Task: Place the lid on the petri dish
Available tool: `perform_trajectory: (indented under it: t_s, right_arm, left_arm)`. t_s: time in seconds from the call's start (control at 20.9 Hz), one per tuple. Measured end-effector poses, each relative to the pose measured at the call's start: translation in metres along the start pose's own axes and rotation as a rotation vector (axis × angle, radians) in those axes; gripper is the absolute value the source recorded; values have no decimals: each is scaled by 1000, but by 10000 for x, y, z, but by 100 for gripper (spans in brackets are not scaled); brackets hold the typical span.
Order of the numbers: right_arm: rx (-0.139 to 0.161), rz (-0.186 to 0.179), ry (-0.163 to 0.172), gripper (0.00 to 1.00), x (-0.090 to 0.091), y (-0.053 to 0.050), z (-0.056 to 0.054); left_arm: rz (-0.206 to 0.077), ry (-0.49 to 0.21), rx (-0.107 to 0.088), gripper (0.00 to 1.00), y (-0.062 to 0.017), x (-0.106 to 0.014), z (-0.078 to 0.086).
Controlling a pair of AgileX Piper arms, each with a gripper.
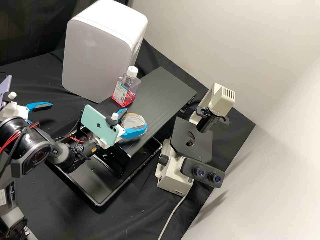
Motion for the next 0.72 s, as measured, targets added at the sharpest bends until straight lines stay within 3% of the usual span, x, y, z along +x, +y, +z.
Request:
perform_trajectory:
  t_s: [0.29, 0.72]
  right_arm:
    - [-23, 5, -8, 0, -3, 10, 3]
    - [-12, 6, -17, 0, 41, -7, -6]
  left_arm:
    - [0, 0, 0, 100, 0, 0, 0]
    - [0, 0, 0, 100, 0, 0, 0]
